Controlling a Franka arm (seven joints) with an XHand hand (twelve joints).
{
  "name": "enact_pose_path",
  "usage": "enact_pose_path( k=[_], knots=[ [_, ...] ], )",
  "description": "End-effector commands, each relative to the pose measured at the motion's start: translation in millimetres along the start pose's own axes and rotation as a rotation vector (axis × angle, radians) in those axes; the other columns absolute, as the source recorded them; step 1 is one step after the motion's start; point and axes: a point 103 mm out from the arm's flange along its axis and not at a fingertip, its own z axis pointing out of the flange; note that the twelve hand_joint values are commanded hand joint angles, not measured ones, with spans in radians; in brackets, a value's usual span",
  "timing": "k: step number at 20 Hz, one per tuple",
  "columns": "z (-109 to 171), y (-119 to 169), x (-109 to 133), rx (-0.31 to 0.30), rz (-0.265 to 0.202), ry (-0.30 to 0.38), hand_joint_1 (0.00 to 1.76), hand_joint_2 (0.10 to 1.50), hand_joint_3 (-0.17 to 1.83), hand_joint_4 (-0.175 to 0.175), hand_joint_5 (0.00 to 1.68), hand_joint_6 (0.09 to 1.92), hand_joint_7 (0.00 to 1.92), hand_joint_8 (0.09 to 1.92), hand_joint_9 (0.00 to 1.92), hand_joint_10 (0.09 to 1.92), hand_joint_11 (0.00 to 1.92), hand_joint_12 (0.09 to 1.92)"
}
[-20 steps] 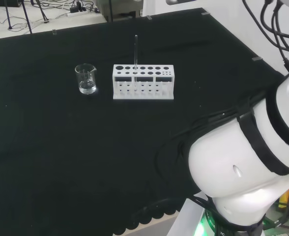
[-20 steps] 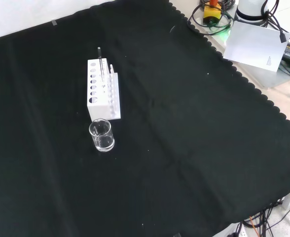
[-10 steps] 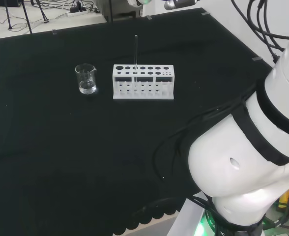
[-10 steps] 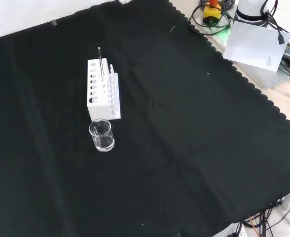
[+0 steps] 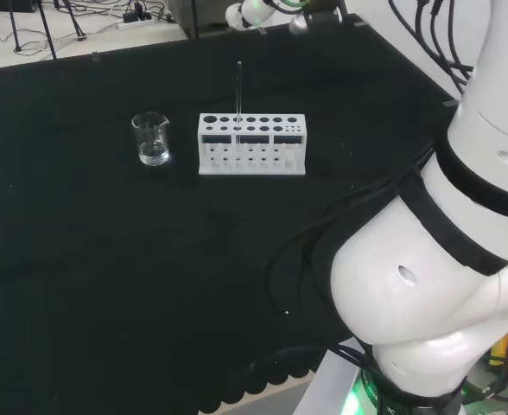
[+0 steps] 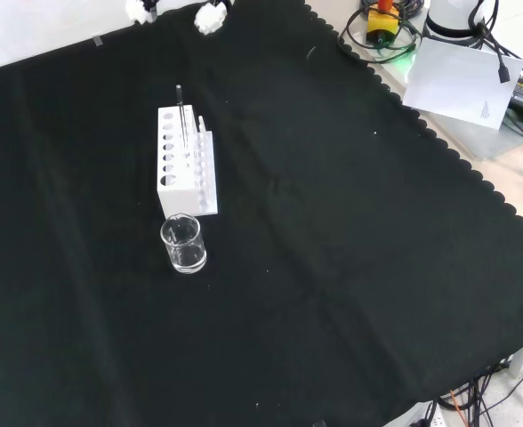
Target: Take the glass rod from the white test tube rack.
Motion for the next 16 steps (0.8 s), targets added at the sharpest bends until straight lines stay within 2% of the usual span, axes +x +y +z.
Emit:
enact_pose_path(
  k=[1,10,16],
  knots=[
    [26.8,13.7,-5.2,0.007,-0.024,0.016,0.59,0.89,0.55,-0.146,0.27,0.09,0.31,0.89,0.59,0.87,0.09,1.42],
    [53.3,21.8,1.8,0.021,-0.049,-0.008,0.60,0.88,0.55,-0.154,0.34,0.09,0.35,0.89,0.64,0.86,0.13,1.41],
    [73.0,26.9,2.6,0.038,-0.044,0.010,0.59,0.89,0.55,-0.158,0.36,0.09,0.38,0.90,0.67,0.86,0.15,1.41]
  ],
)
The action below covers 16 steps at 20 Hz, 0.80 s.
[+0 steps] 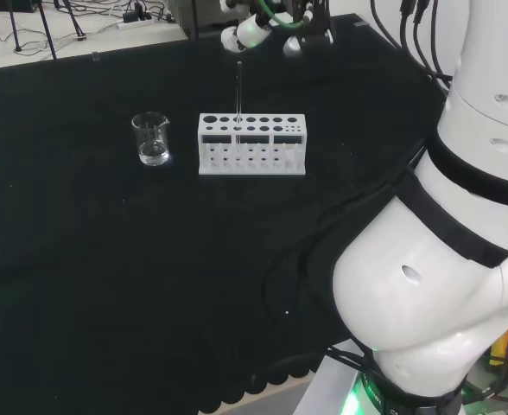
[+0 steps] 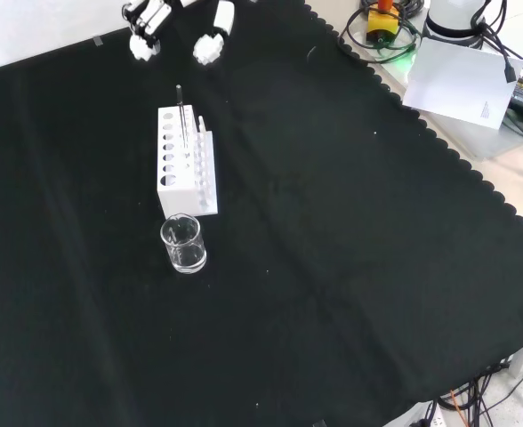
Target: Take the glass rod from the white test tube rack.
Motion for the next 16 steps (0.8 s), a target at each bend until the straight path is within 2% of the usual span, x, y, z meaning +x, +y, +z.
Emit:
enact_pose_path(
  k=[1,4,12,14,16],
  knots=[
    [32.8,8.3,-0.1,0.025,-0.001,0.014,0.59,0.89,0.55,-0.158,0.36,0.09,0.38,0.90,0.67,0.86,0.16,1.40],
    [36.9,8.5,0.1,0.034,0.009,0.008,0.59,0.89,0.55,-0.160,0.36,0.09,0.41,0.90,0.69,0.86,0.17,1.40],
    [57.9,18.2,-7.3,0.047,-0.001,-0.022,0.62,0.89,0.54,-0.173,0.43,0.13,0.55,0.91,0.85,0.88,0.27,1.37],
    [62.4,20.6,-9.3,0.049,-0.004,-0.020,0.64,0.89,0.54,-0.175,0.43,0.22,0.62,0.90,0.89,0.89,0.32,1.36],
    [65.8,22.2,-9.5,0.043,-0.006,-0.025,0.65,0.89,0.54,-0.175,0.42,0.47,0.72,0.90,0.95,0.91,0.38,1.34]
  ],
)
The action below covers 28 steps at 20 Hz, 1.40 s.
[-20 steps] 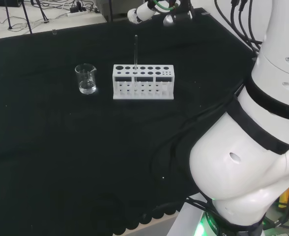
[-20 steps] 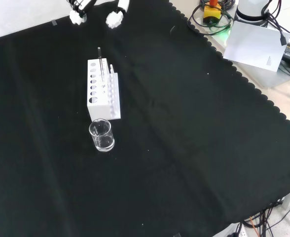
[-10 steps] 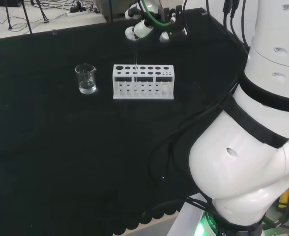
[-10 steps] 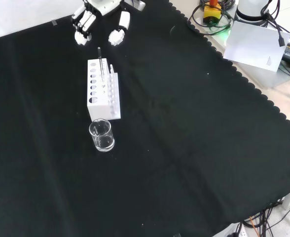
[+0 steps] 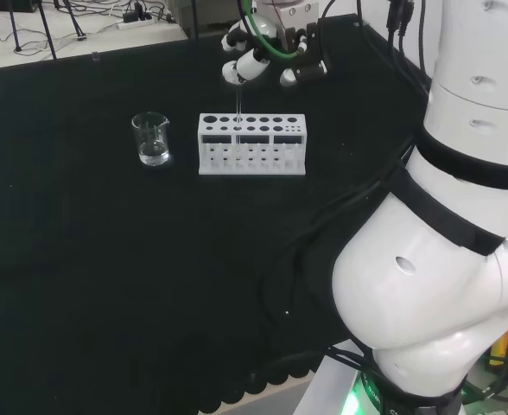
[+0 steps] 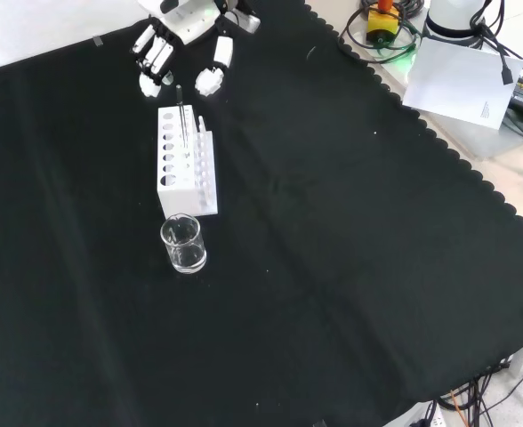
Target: Take the glass rod from the white test tube rack.
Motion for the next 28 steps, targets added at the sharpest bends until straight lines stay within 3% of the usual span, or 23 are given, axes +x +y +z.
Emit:
enact_pose_path(
  k=[1,4,8,19,23,25,28],
  knots=[
    [10.9,7.7,-3.7,-0.009,-0.011,-0.014,0.66,0.89,0.54,-0.175,0.42,0.60,0.77,0.91,0.99,0.92,0.41,1.34],
    [13.4,9.3,-1.7,-0.016,-0.017,-0.024,0.68,0.89,0.55,-0.175,0.45,0.81,0.88,0.94,1.08,0.96,0.48,1.33],
    [14.9,10.0,-1.0,-0.022,-0.023,-0.030,0.72,0.89,0.55,-0.175,0.51,0.88,0.96,0.97,1.14,0.99,0.53,1.32],
    [13.9,20.4,6.7,-0.050,-0.042,-0.074,0.90,0.88,0.58,-0.175,0.69,0.90,1.12,0.95,1.38,1.02,0.78,1.24],
    [14.5,23.8,12.7,-0.077,-0.047,-0.104,1.03,0.84,0.65,-0.175,0.74,0.90,1.15,0.95,1.50,1.02,1.07,1.12],
    [14.4,25.3,13.9,-0.110,-0.046,-0.098,1.09,1.00,0.37,-0.175,0.80,1.11,1.17,0.96,1.58,1.01,1.28,1.01],
    [13.2,27.1,14.5,-0.158,-0.049,-0.088,1.23,1.07,0.14,-0.175,0.89,1.06,1.05,1.07,1.63,1.01,1.43,0.90]
  ],
)
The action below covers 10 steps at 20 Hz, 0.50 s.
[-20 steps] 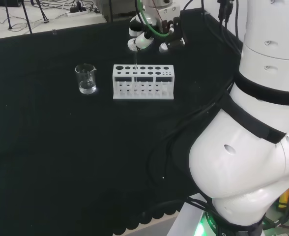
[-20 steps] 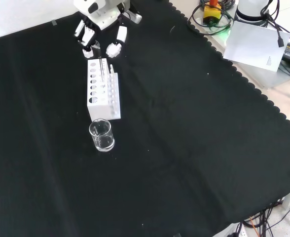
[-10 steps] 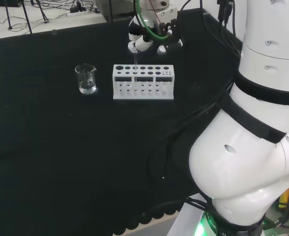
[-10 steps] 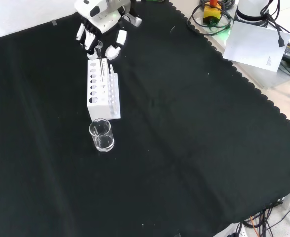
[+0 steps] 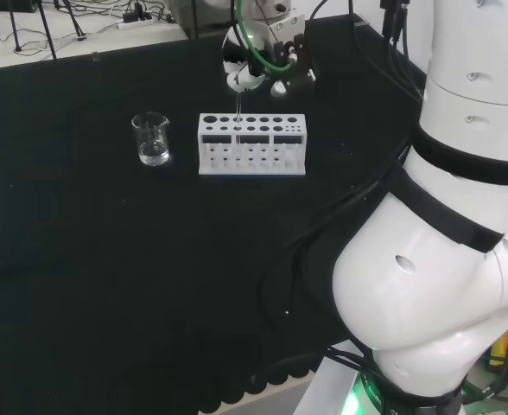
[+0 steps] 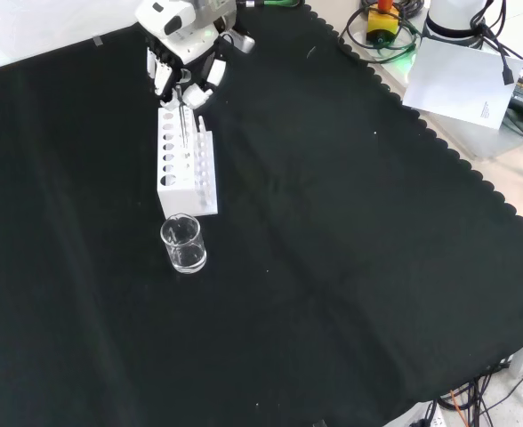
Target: Take the glass rod from the white test tube rack.
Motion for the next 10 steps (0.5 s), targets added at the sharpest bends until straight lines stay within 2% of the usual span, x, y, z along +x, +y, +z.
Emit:
enact_pose_path(
  k=[1,4,7,10],
  knots=[
    [-2.6,5.1,4.1,-0.103,0.002,0.010,1.25,1.01,0.23,-0.175,0.90,1.01,1.07,1.08,1.64,1.00,1.43,0.87],
    [-11.7,2.8,3.3,-0.197,0.007,0.028,1.28,0.84,0.53,-0.175,0.95,0.94,1.11,1.16,1.68,1.01,1.42,0.90],
    [-32.9,-4.9,3.9,-0.252,0.018,0.011,1.21,0.66,0.76,-0.175,1.13,0.91,1.43,1.03,1.75,0.92,1.49,0.90],
    [-70.3,-19.4,4.3,-0.275,0.038,-0.004,1.22,0.51,0.92,-0.175,1.29,0.76,1.58,0.89,1.78,0.83,1.55,0.90]
  ],
)
